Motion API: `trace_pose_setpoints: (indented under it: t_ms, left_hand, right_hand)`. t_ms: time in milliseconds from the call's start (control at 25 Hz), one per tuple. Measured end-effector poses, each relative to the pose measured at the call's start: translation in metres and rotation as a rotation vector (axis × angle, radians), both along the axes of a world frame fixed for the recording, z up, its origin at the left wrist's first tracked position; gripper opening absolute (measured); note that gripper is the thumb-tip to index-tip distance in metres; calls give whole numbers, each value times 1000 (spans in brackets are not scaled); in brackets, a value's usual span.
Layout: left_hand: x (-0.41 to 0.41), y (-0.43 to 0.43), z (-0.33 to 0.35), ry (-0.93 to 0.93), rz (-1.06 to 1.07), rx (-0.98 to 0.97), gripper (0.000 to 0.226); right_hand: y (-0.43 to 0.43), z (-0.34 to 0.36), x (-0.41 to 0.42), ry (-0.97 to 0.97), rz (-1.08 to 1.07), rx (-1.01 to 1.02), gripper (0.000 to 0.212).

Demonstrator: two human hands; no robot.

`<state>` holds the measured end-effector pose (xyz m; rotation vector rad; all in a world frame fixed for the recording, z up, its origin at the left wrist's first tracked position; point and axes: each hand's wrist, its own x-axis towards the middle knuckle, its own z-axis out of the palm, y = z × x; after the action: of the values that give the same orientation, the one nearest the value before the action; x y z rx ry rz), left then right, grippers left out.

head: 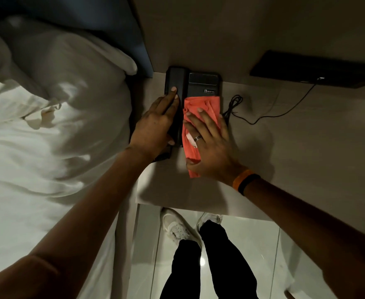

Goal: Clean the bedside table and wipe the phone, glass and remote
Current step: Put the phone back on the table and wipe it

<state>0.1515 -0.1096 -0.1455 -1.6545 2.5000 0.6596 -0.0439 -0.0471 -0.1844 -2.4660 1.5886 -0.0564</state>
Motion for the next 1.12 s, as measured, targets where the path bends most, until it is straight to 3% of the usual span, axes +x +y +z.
trace_pose_setpoints:
  t_ms: [240,480,600,720,800,880,920,1000,1080,1120]
  left_hand:
    - [-3,0,1,-11,29,-8,121]
    - [-2,-1,1,-76,-2,-56,119]
    - [-2,0,0,-106,-11,-72,119]
    - [-3,0,6,-164,-24,-81,113]
    - [-6,14,14,-97,-16,-180,95]
    - [-16,47,20,140,14,-200,68]
    - [-29,68,23,310,66,-97,52]
    - [-61,112,32,676,324,378,26]
    - [-94,146,29,882,616,848,34]
    - [-109,160,22,897,719,947,40]
  right_hand:
    - [30,-11,22,-9,-126,-145,80]
    - [66,-14,5,30,-23,-16,95]
    - [81,-14,-3,-40,26,25,85]
    - [97,-5,-14,-483,-15,224,46]
    - [102,23,-23,-890,-289,585,40]
    - [101,54,-43,-1223,-524,919,48]
    - [103,66,-62,-1350,-599,1053,56]
    - [107,82,-95,-1590,-727,1228,61]
    - [114,82,-123,-1766,-921,1230,54]
    - [122,72,-139,-1806,-1016,1232,52]
